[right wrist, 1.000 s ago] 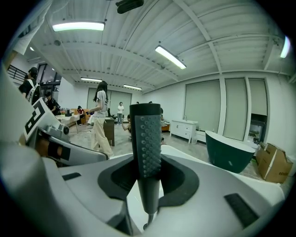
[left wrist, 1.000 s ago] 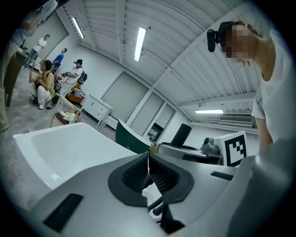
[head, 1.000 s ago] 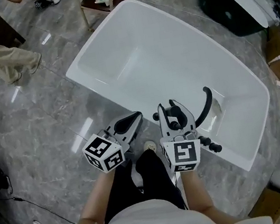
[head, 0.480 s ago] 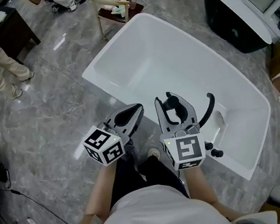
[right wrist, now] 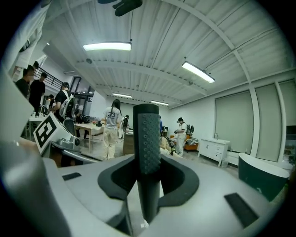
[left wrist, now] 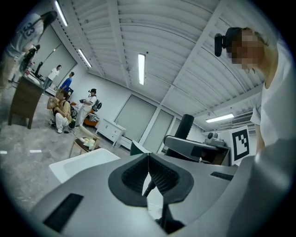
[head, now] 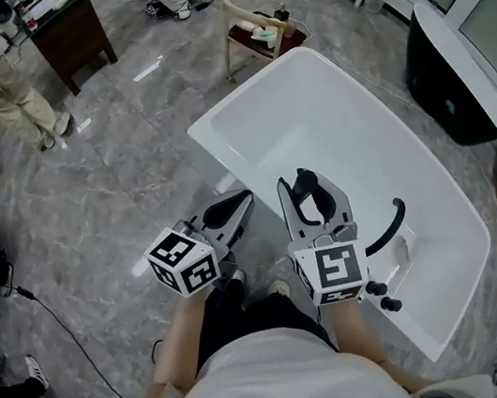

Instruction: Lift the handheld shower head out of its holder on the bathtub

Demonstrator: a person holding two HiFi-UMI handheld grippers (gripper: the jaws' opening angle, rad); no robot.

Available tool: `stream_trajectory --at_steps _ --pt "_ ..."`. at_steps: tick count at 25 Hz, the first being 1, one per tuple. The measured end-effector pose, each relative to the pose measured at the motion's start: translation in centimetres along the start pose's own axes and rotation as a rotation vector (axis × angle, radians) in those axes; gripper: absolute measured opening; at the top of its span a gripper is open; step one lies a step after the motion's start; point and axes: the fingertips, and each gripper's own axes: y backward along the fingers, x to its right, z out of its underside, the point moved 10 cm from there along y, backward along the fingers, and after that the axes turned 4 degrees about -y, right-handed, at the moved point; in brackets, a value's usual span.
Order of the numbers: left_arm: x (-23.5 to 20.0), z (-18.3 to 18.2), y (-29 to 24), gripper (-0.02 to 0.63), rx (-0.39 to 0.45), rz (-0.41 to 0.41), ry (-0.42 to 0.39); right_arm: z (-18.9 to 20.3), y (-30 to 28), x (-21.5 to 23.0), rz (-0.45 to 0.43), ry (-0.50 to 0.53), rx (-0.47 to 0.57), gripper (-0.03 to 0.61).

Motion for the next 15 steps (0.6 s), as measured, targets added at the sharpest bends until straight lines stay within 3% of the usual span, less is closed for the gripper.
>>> stream_trajectory --at_steps 15 --pt "-2.6 -0.9 8.9 0.012 0.108 -0.235 0.006 -1.6 -5.5 -7.6 -0.278 0.048 0.022 0.127"
